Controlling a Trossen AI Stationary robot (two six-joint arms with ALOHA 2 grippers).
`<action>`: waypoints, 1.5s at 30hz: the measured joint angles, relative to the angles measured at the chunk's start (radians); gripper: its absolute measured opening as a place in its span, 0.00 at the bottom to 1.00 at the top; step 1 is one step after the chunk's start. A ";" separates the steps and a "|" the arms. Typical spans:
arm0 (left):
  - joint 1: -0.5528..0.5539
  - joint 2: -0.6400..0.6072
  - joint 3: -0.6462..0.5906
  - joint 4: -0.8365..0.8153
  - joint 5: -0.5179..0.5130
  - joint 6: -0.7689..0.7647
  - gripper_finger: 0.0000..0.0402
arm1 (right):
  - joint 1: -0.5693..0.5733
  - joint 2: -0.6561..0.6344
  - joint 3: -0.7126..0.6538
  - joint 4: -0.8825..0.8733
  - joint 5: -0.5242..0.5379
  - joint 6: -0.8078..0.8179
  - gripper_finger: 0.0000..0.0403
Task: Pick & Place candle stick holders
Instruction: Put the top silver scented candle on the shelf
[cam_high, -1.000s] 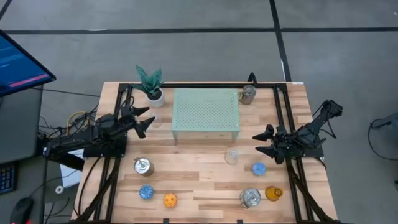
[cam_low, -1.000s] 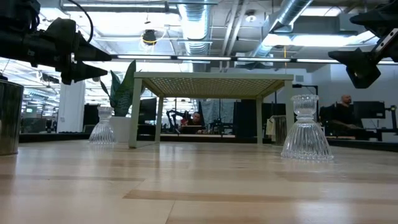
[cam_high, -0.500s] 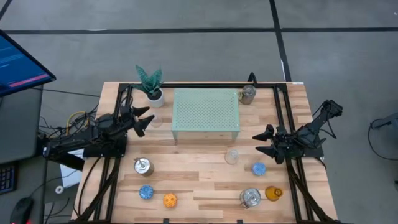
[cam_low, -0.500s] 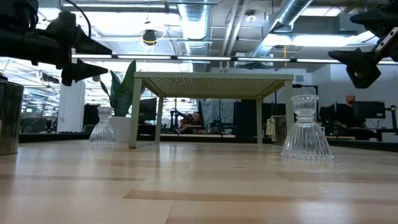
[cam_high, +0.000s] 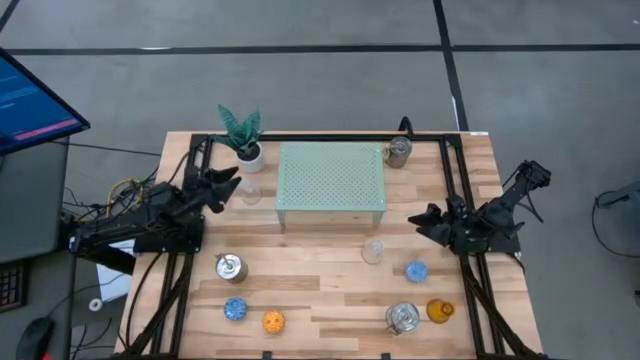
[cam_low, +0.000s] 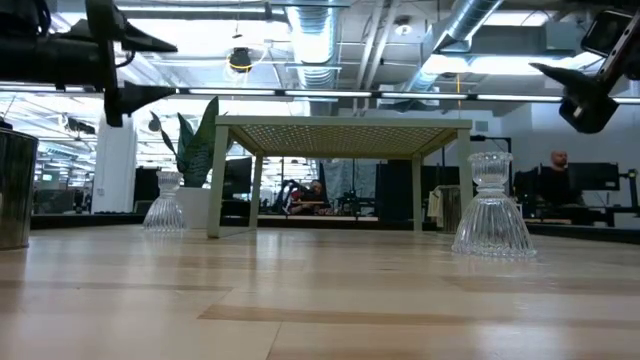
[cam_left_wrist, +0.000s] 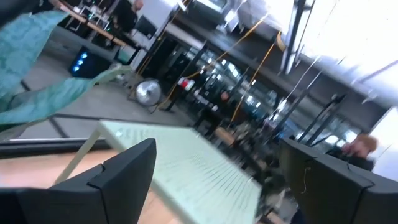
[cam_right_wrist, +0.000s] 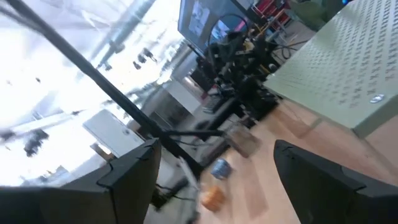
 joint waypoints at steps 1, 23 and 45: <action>0.000 0.000 0.000 0.019 0.000 -0.008 0.84 | 0.000 0.000 0.000 0.008 0.000 0.003 0.75; 0.000 0.000 0.000 0.154 -0.008 -0.021 0.84 | 0.000 0.000 0.000 -0.001 0.185 -0.011 0.75; 0.000 0.000 0.000 0.271 -0.008 -0.080 0.84 | -0.106 0.156 0.429 -0.081 0.711 -0.818 0.75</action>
